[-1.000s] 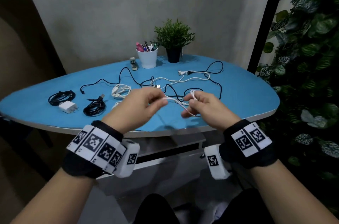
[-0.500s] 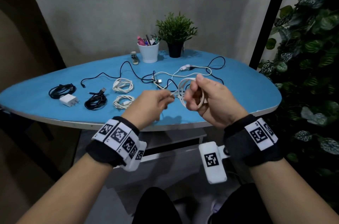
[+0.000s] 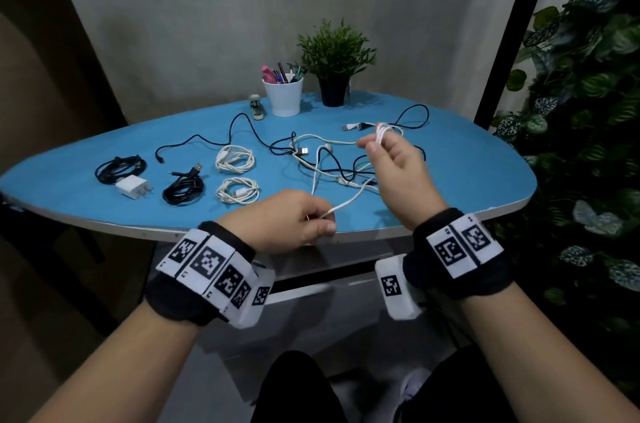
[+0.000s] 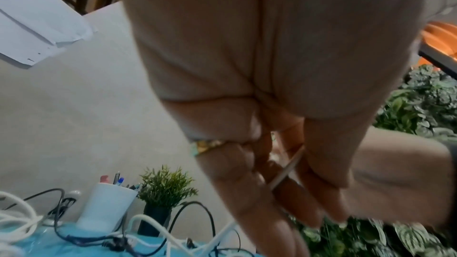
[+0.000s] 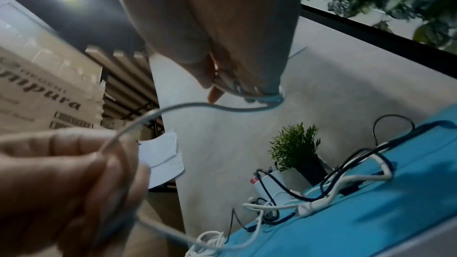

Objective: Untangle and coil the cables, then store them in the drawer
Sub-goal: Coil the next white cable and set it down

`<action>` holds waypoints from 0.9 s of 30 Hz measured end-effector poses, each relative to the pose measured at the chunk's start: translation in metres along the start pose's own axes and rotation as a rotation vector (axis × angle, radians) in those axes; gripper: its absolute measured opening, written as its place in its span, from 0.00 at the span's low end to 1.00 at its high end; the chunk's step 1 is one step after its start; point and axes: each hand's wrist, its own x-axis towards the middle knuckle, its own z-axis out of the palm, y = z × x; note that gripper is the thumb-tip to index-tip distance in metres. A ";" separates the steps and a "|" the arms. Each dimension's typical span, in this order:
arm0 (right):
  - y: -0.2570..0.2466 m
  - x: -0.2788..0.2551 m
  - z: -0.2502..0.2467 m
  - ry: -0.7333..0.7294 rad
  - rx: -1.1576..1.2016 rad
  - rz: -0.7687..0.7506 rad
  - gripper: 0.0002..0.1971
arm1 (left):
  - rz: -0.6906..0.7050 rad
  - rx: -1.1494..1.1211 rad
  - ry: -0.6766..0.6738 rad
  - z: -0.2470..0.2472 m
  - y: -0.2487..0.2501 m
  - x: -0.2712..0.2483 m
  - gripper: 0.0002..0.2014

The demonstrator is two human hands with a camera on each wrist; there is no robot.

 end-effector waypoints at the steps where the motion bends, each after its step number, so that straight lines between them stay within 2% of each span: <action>1: 0.003 -0.001 0.000 -0.047 -0.118 -0.006 0.09 | 0.008 -0.008 0.027 -0.004 0.001 -0.002 0.08; 4: 0.003 -0.005 0.000 -0.173 -0.222 0.044 0.08 | 0.061 0.004 0.197 -0.013 0.004 -0.004 0.08; 8: -0.002 -0.013 0.001 -0.302 -0.083 0.126 0.11 | 0.163 0.042 0.573 -0.022 0.001 -0.002 0.05; 10: -0.003 -0.020 0.002 -0.365 -0.025 0.145 0.16 | 0.185 0.049 0.679 -0.025 -0.005 -0.001 0.03; 13: -0.007 -0.027 0.003 -0.462 -0.071 0.123 0.18 | 0.153 0.067 0.749 -0.024 -0.012 0.000 0.03; 16: -0.013 -0.030 0.003 -0.489 0.060 0.129 0.21 | 0.110 0.045 0.751 -0.020 -0.017 0.002 0.04; 21: -0.023 -0.024 -0.002 -0.371 0.434 0.138 0.22 | 0.016 -0.019 0.624 -0.007 -0.020 0.009 0.07; 24: -0.028 -0.020 -0.005 -0.294 0.630 0.156 0.21 | -0.031 -0.142 0.484 0.005 -0.017 0.013 0.08; 27: -0.032 -0.018 -0.008 -0.258 0.780 0.171 0.18 | -0.067 -0.138 0.276 0.016 -0.012 0.015 0.08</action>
